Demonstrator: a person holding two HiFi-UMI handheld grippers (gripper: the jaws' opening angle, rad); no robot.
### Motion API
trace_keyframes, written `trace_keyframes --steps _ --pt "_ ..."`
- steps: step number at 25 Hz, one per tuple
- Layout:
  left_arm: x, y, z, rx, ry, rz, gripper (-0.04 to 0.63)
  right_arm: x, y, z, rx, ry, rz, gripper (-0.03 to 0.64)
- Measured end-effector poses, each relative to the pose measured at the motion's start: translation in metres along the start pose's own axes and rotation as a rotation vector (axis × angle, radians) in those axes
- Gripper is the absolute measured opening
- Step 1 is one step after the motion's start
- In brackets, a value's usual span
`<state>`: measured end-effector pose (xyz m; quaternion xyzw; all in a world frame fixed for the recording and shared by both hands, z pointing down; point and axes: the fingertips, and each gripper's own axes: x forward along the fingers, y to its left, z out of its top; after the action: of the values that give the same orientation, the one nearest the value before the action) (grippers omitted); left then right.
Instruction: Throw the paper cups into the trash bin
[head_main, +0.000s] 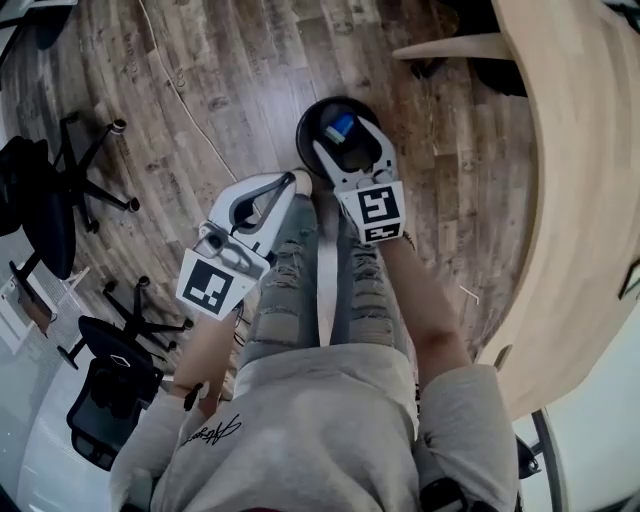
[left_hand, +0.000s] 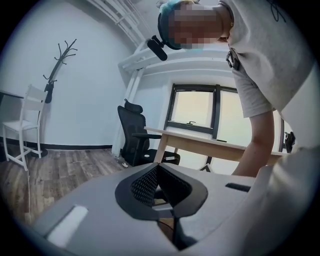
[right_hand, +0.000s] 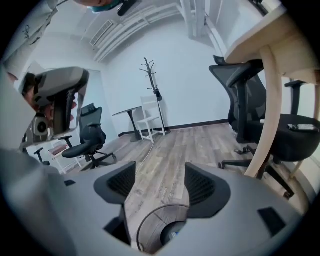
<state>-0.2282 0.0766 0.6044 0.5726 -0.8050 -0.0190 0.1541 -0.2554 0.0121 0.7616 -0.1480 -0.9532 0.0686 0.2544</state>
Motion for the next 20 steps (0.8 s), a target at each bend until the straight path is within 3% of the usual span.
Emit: trace_keyframes --steps 7,20 --pt "-0.002 -0.013 0.018 0.023 0.008 0.003 0.003 -0.049 0.024 0.059 -0.062 -0.071 0.040 0.304" --pt "-0.007 -0.036 0.068 0.039 -0.013 0.011 0.003 -0.126 0.040 0.156 0.011 -0.227 0.075 0.299"
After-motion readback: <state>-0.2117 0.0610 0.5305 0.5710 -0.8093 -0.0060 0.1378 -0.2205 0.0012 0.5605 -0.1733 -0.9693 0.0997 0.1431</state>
